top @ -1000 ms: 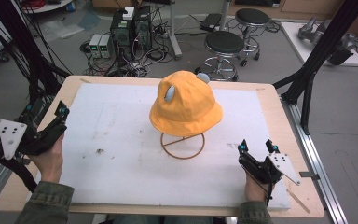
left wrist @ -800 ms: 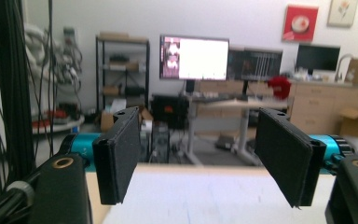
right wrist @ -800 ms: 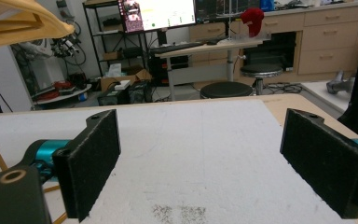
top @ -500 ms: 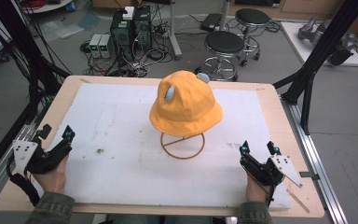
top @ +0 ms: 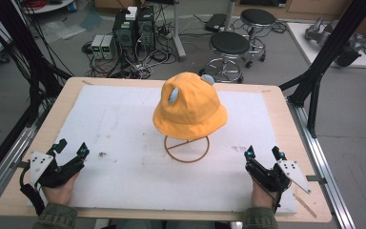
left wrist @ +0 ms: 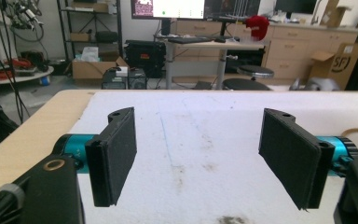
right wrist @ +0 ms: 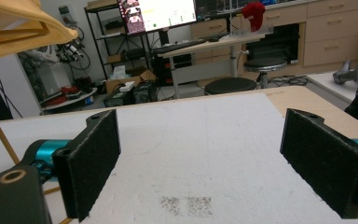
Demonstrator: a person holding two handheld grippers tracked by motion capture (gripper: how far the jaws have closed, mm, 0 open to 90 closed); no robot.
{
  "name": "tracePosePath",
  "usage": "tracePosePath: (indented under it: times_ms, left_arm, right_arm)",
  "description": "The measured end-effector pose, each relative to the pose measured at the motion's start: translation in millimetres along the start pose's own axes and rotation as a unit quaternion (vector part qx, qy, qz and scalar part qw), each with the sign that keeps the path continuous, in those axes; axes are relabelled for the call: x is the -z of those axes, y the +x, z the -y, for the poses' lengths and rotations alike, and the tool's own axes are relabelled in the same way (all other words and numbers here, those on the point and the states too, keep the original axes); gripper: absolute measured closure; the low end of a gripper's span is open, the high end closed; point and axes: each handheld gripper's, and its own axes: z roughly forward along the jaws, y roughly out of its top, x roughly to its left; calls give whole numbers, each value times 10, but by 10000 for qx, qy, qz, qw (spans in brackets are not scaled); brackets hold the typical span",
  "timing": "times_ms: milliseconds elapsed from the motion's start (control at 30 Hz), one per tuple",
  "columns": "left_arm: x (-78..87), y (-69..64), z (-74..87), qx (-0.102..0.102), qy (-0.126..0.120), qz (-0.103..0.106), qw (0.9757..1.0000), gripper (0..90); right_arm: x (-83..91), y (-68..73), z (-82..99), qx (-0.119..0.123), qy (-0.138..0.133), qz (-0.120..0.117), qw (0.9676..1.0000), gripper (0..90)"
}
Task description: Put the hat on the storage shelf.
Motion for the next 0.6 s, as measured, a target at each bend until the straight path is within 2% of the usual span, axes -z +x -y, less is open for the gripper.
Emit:
tracePosePath:
  times_ms: [100, 333, 600]
  left_arm:
    - [27, 1, -8, -59, -10, -40, 10000, 278]
    - [46, 37, 3, 3, -44, -44, 10000, 278]
    - [62, 58, 13, 179, -44, -74, 9998, 279]
  right_arm:
    - [-3, 13, 2, 11, 33, -55, 10000, 108]
    - [-26, 31, 8, 39, 51, -90, 9999, 109]
    - [-49, 36, 18, 35, 100, -158, 9998, 108]
